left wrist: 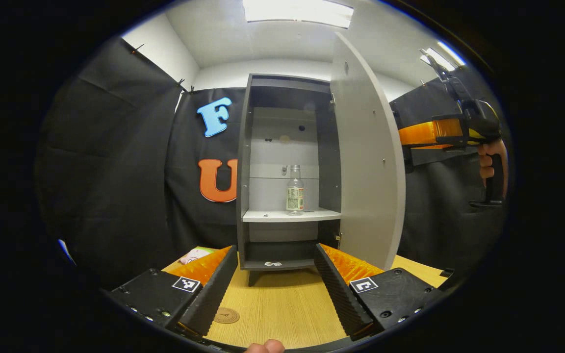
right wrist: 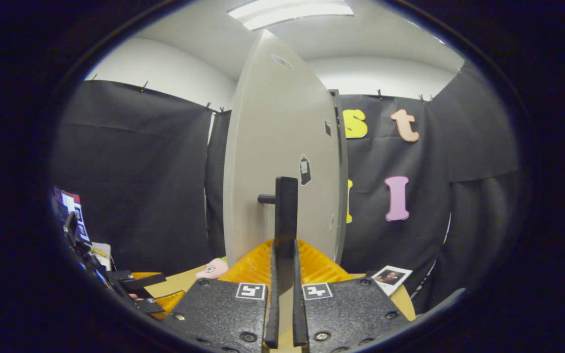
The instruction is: Open the cabinet door with the right hand, grasp the bottle in the cabinet with the left hand and place it on the coaster, then close the cabinet door with the right hand.
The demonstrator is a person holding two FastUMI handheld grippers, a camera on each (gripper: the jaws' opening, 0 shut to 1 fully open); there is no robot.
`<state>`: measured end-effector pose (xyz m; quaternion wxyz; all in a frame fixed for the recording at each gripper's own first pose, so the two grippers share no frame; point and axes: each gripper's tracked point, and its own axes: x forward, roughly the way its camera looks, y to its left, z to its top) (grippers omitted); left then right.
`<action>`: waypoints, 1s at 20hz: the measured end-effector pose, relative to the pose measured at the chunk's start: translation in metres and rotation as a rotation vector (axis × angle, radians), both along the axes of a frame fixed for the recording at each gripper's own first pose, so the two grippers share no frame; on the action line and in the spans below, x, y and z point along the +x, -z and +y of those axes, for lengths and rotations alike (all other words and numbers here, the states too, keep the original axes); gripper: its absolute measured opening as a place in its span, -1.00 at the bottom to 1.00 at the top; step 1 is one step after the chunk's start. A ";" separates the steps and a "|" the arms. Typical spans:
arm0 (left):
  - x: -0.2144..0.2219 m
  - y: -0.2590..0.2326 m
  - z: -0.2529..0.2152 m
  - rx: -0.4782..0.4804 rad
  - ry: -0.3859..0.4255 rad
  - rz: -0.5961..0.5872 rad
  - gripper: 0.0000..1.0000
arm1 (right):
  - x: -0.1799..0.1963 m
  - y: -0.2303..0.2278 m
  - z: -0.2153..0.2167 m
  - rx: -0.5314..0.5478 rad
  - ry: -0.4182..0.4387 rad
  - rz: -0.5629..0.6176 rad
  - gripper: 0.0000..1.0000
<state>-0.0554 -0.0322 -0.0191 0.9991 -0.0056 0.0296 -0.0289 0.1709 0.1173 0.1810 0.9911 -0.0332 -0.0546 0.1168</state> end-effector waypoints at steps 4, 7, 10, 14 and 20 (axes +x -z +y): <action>0.001 0.003 -0.013 -0.006 0.030 0.009 0.89 | -0.005 -0.001 -0.024 0.010 0.047 0.000 -0.82; 0.000 0.004 -0.019 0.005 0.048 0.012 0.89 | -0.007 -0.004 -0.037 0.018 0.079 -0.002 -0.85; -0.001 0.003 -0.022 0.001 0.054 0.011 0.89 | -0.006 -0.004 -0.052 0.015 0.123 -0.003 -0.88; 0.000 0.008 -0.019 0.000 0.045 0.021 0.89 | -0.004 -0.005 -0.071 0.028 0.172 -0.004 -0.92; 0.001 0.009 -0.019 0.002 0.036 0.026 0.89 | 0.001 -0.007 -0.094 0.053 0.211 -0.005 -0.92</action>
